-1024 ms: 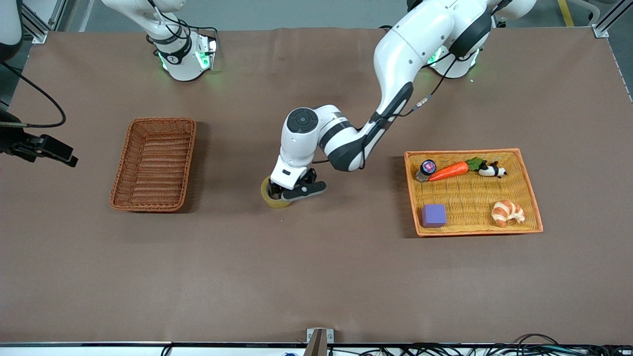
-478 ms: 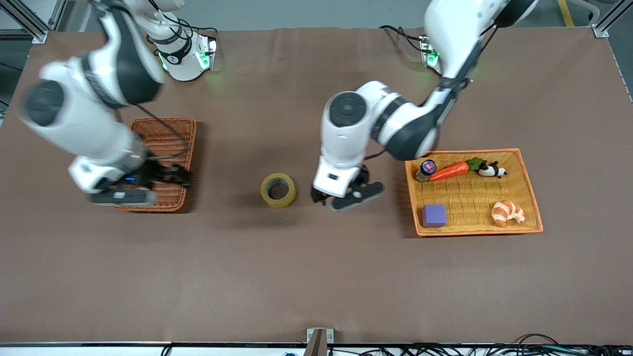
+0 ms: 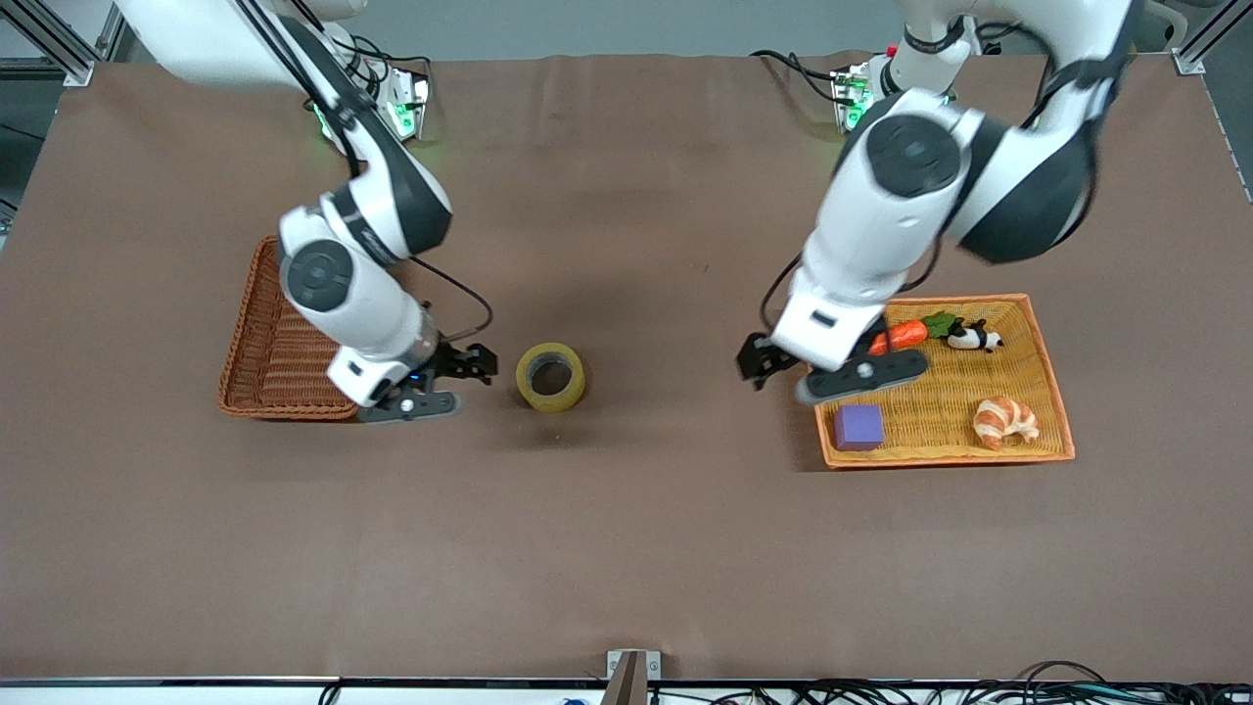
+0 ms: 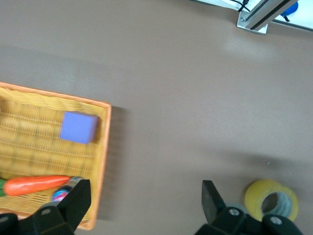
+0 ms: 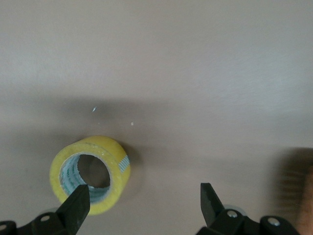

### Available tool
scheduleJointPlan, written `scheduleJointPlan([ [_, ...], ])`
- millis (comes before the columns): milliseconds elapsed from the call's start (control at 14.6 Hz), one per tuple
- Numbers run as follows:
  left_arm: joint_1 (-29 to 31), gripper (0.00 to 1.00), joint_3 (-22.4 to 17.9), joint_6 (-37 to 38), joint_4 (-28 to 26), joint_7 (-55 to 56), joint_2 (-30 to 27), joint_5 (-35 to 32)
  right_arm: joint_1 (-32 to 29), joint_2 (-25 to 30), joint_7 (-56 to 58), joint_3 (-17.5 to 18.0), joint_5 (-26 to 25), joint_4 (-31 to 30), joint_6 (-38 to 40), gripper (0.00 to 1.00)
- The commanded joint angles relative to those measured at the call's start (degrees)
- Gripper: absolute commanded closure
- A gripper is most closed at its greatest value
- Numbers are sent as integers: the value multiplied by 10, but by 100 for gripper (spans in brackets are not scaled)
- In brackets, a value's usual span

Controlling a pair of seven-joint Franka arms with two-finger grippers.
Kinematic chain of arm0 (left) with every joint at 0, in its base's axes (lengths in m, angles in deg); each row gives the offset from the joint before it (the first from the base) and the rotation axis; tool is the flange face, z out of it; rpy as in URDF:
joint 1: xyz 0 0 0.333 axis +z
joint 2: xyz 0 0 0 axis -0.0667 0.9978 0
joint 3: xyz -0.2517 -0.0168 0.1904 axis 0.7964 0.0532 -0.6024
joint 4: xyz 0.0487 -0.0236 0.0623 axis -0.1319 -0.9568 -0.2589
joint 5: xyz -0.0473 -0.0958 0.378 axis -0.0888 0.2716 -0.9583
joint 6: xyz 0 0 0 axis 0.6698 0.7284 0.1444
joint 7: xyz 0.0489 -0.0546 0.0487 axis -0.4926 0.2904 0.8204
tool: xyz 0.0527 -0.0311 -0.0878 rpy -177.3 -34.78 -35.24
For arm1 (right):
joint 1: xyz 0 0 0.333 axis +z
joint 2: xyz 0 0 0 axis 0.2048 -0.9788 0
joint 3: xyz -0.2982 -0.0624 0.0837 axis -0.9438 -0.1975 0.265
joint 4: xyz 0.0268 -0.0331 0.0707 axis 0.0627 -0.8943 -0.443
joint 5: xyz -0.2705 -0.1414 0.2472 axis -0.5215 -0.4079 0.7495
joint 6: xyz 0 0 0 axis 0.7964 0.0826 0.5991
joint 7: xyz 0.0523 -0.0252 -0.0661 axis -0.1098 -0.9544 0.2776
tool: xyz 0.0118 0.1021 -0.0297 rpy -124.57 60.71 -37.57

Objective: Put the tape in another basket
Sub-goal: 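Grasp the tape with the right gripper while the left gripper withdraws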

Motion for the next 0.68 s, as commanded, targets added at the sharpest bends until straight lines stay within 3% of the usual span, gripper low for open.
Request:
scheduleJointPlan([
  [0, 11, 0, -33, 26, -50, -85, -69, 52, 29, -38, -58, 3, -54, -6, -33, 0],
  [273, 34, 0, -86, 41, -113, -225, -157, 109, 56, -71, -70, 15, -74, -8, -47, 0],
  [478, 70, 0, -94, 51, -181, -304, -234, 110, 65, -82, -70, 15, -85, -9, -48, 0],
  [615, 63, 0, -136, 48, -214, -326, -269, 110, 64, -103, -72, 14, -107, -9, -72, 0],
])
